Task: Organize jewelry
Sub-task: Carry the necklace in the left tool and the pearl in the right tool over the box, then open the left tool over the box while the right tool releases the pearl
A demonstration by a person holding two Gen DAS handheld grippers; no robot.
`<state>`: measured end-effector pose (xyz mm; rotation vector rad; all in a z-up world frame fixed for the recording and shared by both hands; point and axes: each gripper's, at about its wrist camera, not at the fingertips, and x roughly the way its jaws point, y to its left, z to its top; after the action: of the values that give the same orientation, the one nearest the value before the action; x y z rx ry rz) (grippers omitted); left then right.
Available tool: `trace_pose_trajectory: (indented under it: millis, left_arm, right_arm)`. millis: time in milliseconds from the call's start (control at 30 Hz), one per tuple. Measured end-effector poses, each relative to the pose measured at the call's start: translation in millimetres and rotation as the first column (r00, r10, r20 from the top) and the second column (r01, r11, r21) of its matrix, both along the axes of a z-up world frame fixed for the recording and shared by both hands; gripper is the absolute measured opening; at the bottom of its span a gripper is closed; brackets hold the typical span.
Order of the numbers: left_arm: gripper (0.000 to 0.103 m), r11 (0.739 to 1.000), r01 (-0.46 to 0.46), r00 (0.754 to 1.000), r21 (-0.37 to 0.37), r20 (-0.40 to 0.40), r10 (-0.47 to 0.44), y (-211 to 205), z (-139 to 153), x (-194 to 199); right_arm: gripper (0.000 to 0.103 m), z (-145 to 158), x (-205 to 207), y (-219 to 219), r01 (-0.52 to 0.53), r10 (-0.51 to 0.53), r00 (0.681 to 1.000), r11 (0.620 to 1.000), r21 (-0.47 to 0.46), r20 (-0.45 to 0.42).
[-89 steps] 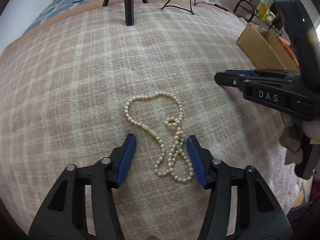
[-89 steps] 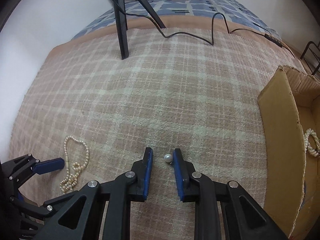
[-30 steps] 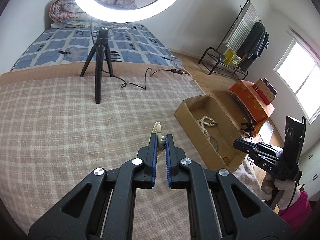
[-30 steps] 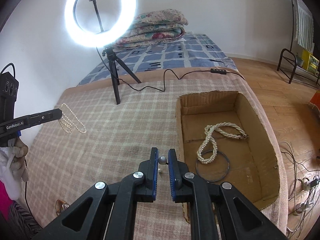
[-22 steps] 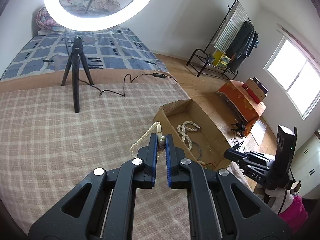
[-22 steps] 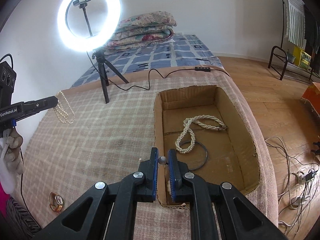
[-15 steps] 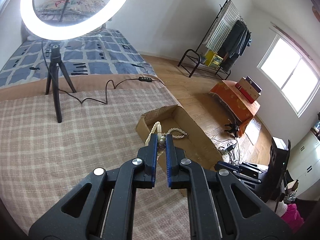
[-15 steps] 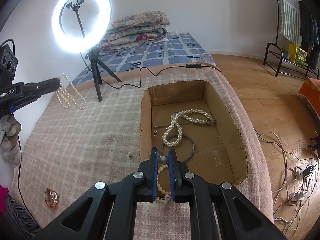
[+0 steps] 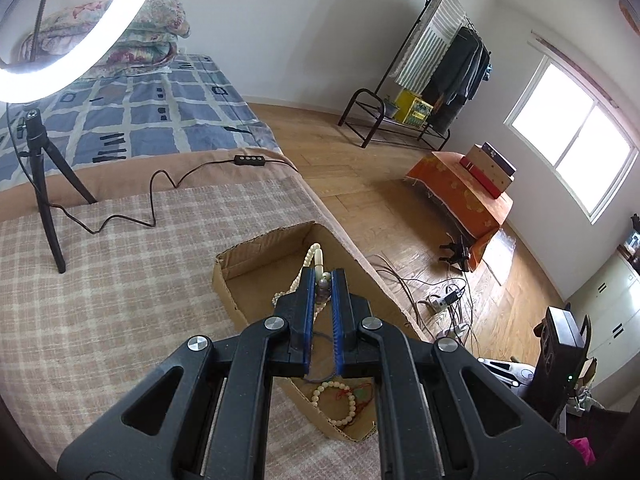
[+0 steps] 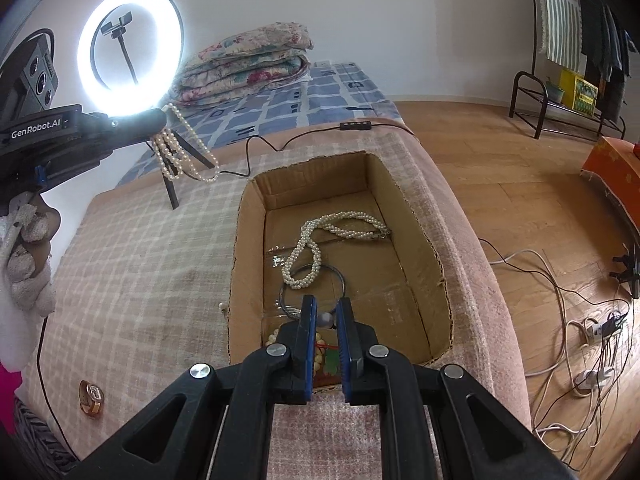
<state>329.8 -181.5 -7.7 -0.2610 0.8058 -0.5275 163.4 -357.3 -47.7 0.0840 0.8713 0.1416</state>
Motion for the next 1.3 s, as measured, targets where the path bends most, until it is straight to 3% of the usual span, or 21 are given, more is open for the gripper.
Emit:
trace_pose_trajectory:
  millis: [533,1000,1100,1133,1167,1200,1233,1267,1300]
  left_arm:
    - [0.006,0.996,-0.024,0.997,0.084,-0.071,0.03,-32,-49,36]
    - [0.006,0.992,-0.028,0.996,0.121,-0.078,0.037,-39,-58,43]
    - [0.006,0.991,-0.034,0.997,0.129,-0.071,0.043,-39,-58,43]
    - [0.006,0.99,-0.036,0.997,0.134,-0.069,0.046,-39,-58,42]
    - [0.008,0.99,-0.035,0.997,0.134,-0.066,0.044,-39,-57,42]
    - [0.024,0.99,-0.034,0.997,0.137,-0.064,0.043,-39,-56,41]
    - [0.049,0.989,-0.038,0.997,0.142,-0.061,0.047,-40,-55,41]
    - [0.059,0.989,-0.046,0.997,0.143,-0.055,0.054,-39,-53,40]
    - [0.068,0.989,-0.056,0.997,0.14,-0.044,0.063,-38,-51,39]
  right_arm:
    - [0.008,-14,12,-13,0.041,-0.041,0.999,0.999,-0.017,-0.027]
    - [0.008,-23,17,-8,0.037,-0.039,0.998,0.998,-0.042,-0.052]
    - [0.01,-22,17,-4,0.027,-0.03,0.998,0.998,-0.048,-0.048]
    - [0.017,-22,16,-3,0.024,-0.027,0.999,0.998,-0.051,-0.046]
    - [0.023,-22,16,-1,0.02,-0.023,0.999,0.998,-0.056,-0.041]
    - [0.031,-21,15,1,0.015,-0.017,0.999,0.998,-0.063,-0.035]
    - [0.038,-20,15,3,0.01,-0.013,0.999,0.997,-0.074,-0.031]
    - [0.044,-20,14,5,0.008,-0.01,1.0,0.996,-0.087,-0.026]
    - [0.063,-19,14,6,0.009,-0.011,1.0,0.995,-0.101,-0.02]
